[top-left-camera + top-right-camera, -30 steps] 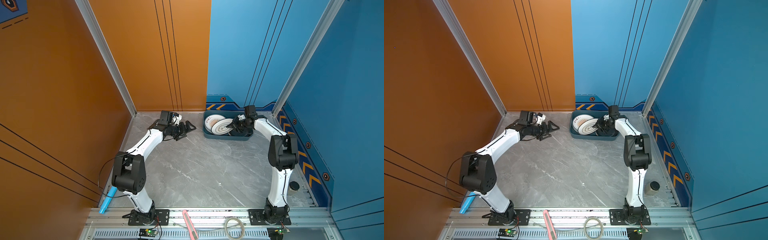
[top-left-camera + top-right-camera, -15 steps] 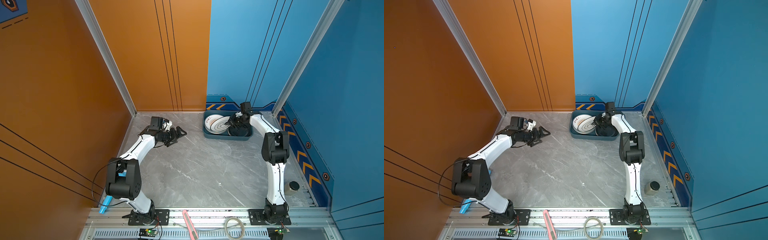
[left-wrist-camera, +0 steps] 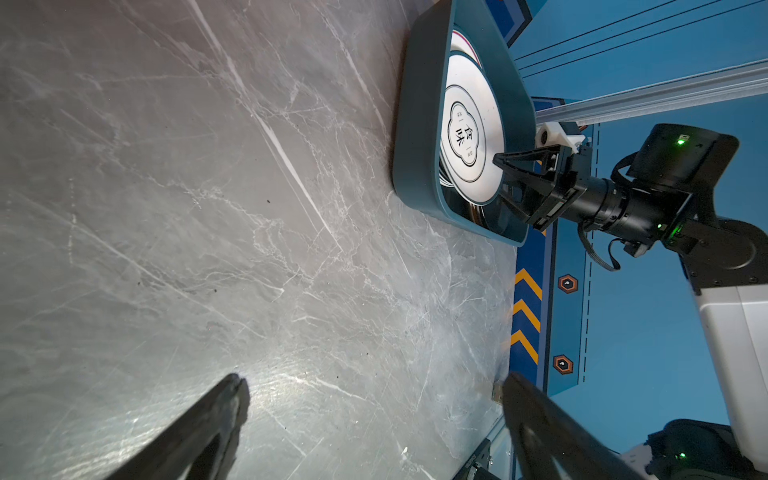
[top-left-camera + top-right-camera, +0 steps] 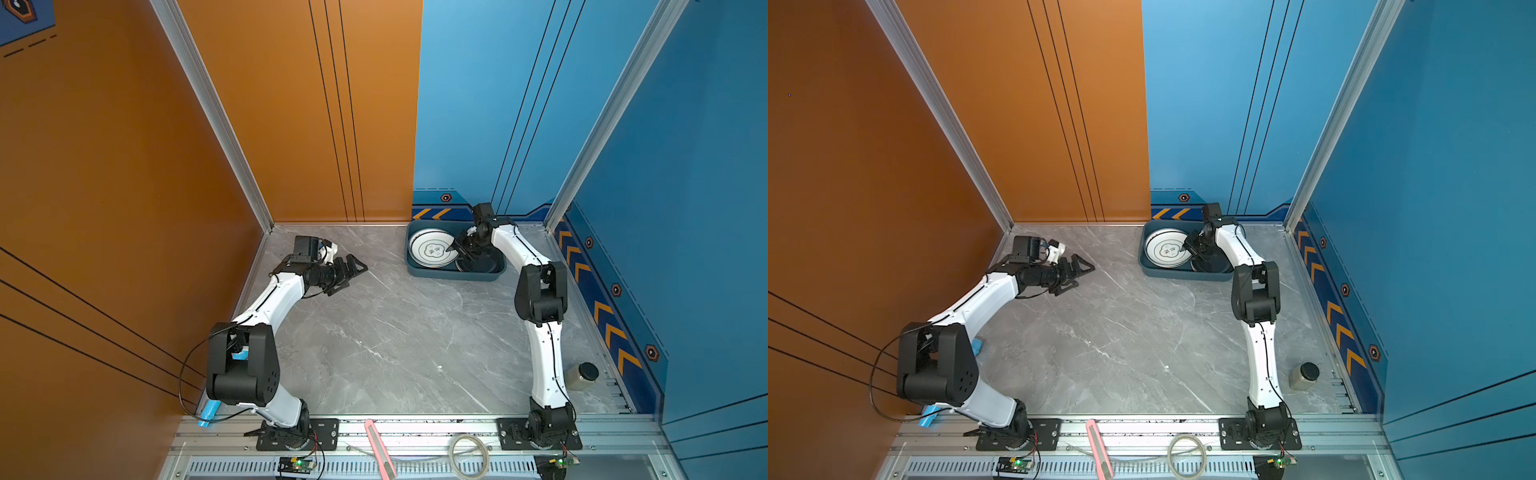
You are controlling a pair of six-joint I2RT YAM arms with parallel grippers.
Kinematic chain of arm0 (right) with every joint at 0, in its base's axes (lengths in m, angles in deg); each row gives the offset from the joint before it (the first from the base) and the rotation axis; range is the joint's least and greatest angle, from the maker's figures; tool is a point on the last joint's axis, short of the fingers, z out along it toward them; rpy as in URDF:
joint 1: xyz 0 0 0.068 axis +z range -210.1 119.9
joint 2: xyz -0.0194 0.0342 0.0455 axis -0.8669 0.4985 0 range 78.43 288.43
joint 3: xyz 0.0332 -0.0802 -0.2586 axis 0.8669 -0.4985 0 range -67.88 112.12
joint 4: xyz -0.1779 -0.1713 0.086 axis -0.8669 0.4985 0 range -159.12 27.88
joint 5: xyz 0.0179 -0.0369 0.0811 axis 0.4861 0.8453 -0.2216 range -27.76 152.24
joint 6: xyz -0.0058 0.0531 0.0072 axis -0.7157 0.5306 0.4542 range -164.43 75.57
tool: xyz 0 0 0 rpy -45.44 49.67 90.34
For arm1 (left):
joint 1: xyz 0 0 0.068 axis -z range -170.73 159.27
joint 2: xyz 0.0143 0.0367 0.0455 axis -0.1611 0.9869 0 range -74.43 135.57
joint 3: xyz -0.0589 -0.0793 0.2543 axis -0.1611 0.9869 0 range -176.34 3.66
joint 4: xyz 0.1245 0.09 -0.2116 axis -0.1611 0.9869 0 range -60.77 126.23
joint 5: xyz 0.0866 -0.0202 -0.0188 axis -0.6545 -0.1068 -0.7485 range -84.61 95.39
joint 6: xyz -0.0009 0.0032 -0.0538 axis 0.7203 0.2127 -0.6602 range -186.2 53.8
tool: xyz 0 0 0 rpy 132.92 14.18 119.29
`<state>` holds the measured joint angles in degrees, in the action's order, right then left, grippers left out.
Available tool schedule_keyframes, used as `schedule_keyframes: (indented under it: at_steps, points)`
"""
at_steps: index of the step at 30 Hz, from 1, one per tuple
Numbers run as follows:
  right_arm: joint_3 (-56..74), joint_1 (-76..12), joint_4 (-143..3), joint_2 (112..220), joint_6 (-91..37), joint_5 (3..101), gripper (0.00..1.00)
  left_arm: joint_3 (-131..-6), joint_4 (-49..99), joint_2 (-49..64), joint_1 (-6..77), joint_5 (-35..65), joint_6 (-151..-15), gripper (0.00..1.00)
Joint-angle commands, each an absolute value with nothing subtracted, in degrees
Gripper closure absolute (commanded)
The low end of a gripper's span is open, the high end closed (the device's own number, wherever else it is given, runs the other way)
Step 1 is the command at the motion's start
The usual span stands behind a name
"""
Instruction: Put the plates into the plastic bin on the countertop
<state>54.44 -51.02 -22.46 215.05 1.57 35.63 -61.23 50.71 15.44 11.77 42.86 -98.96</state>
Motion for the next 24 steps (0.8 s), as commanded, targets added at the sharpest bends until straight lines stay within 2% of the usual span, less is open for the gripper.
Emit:
schedule_keyframes:
  at_steps: [1, 15, 18, 24]
  points:
    - [55.6, -50.6, -18.28, 214.16, -0.81, 39.91, 0.56, -60.39, 52.17, 13.0, 10.78, 42.15, -97.76, 0.02]
    - [54.65, -51.65, -13.57, 203.35, -10.91, 55.76, 0.49, -57.15, 53.95, 5.49, 7.09, 32.65, -95.71, 0.02]
    - [51.05, -51.69, -15.46, 195.99, -14.95, 59.74, 0.46, -55.76, 53.78, 2.98, 7.1, 26.11, -93.75, 0.02]
    - [36.18, -51.76, -21.89, 179.18, -20.15, 71.19, 0.35, -48.5, 52.96, -3.27, 8.08, 5.98, -91.34, 0.02]
